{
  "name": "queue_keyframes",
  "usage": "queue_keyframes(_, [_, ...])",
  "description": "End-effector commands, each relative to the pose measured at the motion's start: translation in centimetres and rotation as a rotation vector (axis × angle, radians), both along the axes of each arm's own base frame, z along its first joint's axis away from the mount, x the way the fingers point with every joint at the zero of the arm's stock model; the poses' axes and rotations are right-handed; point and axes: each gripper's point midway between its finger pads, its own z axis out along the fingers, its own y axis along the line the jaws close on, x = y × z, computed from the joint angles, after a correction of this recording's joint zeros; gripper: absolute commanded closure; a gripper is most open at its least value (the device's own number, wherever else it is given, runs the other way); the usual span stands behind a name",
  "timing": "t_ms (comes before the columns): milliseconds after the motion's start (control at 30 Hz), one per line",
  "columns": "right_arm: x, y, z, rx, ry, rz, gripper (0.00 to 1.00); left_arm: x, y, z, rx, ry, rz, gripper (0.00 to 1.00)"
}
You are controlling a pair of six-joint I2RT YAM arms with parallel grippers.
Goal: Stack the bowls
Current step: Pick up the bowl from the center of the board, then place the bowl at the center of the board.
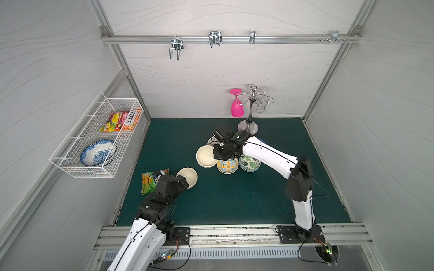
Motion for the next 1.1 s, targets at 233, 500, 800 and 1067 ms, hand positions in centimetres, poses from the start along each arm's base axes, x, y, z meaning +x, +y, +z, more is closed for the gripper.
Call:
queue_keyframes(233, [-5.7, -8.9, 2.5, -0.018, -0.013, -0.016, 1.0, 0.4, 0.0, -0.1, -0.005, 0.01, 0.014, 0.03])
queue_keyframes(500, [-8.5, -14.1, -1.5, -0.115, 0.031, -0.055, 1.0, 0.3, 0.1, -0.5, -0.008, 0.023, 0.026, 0.04])
queue_keyframes(800, [-8.6, -16.6, -6.4, -0.187, 0.102, -0.086, 1.0, 0.1, 0.3, -0.6, -0.006, 0.031, 0.038, 0.05])
queue_keyframes(1067, [-7.2, -17.2, -9.0, -0.168, 0.123, -0.119, 1.0, 0.1, 0.4, -0.6, -0.004, 0.03, 0.041, 0.05])
